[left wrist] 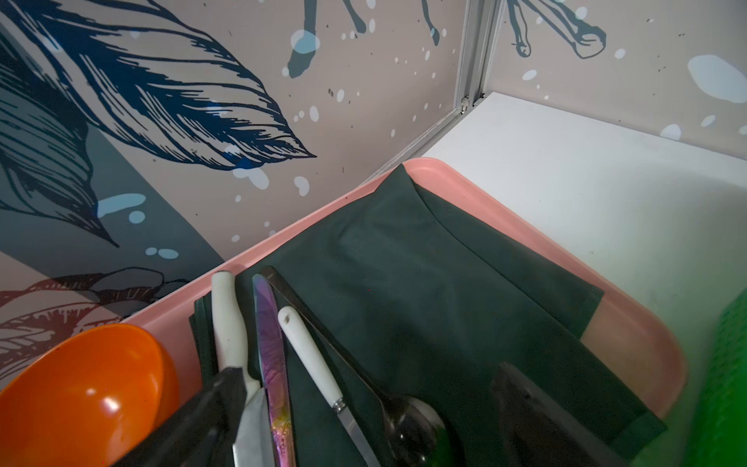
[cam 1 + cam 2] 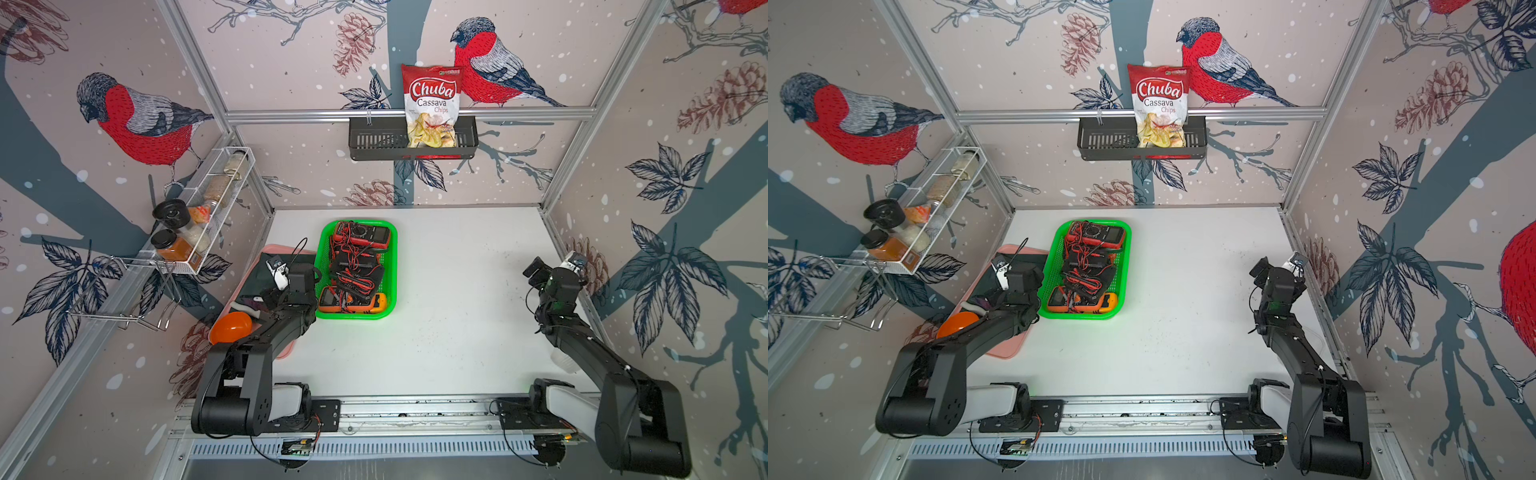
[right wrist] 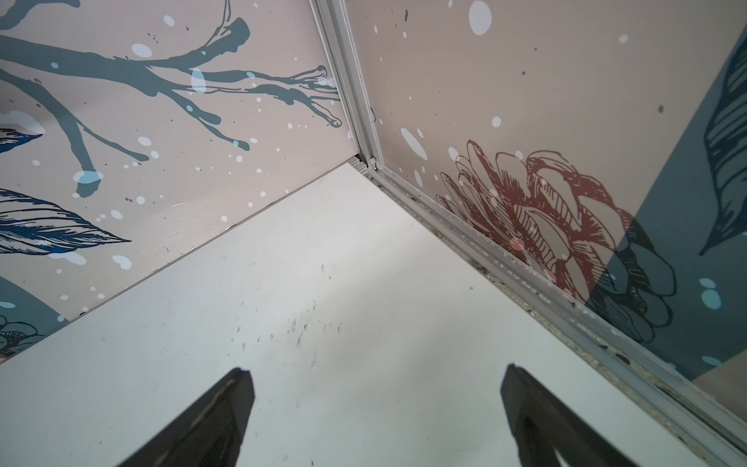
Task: Put the multimeter into the basket
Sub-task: Move the basket to the center of the board.
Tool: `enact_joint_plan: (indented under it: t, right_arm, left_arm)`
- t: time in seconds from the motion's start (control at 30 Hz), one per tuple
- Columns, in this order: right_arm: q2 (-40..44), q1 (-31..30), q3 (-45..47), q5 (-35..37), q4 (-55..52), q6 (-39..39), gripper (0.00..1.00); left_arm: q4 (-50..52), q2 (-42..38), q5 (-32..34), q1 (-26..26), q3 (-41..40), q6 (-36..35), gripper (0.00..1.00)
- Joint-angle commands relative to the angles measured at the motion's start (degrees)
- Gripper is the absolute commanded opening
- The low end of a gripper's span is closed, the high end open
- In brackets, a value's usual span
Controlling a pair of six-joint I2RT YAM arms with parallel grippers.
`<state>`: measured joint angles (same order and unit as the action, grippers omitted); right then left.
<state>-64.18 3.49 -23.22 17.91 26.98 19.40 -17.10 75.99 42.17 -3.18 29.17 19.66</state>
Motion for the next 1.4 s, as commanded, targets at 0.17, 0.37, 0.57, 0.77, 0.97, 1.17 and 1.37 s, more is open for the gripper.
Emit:
enact_joint_plan:
  t: [0.17, 0.37, 0.57, 0.77, 0.97, 1.17, 1.37]
  right_arm:
    - [-0.3, 0.0, -0.3, 0.8, 0.9, 0.4, 1.00]
    - [-0.6, 0.0, -0.3, 0.6, 1.0, 0.8, 1.00]
    - [-1.2, -0.1, -0.7, 1.3, 0.3, 1.2, 1.00]
    - [-1.4, 0.0, -0.9, 2.1, -0.3, 1.6, 1.00]
    - [-1.5, -0.1, -1.6, 3.2, -1.7, 1.7, 1.00]
    - [-1.9, -0.1, -1.8, 3.5, -2.1, 1.7, 1.00]
    - [-2.2, -0.1, -2.1, 3.9, -2.3, 1.8, 1.00]
  left_arm:
    - [10.7, 5.9, -7.8, -0.2, 4.1, 0.0, 0.99]
    - [18.4, 9.8, -2.3, -0.2, 7.3, 1.7, 0.99]
    - [17.6, 8.5, -17.8, -0.6, 8.0, -2.2, 0.97]
    - [22.8, 6.7, -30.5, 0.2, 11.7, -5.1, 0.95]
    - [22.1, 11.9, -45.1, 3.1, 13.8, -7.2, 0.92]
    - [20.9, 14.7, -56.0, 5.5, 14.9, -7.9, 0.83]
    - [19.4, 16.7, -64.0, 5.5, 15.3, -8.0, 0.77]
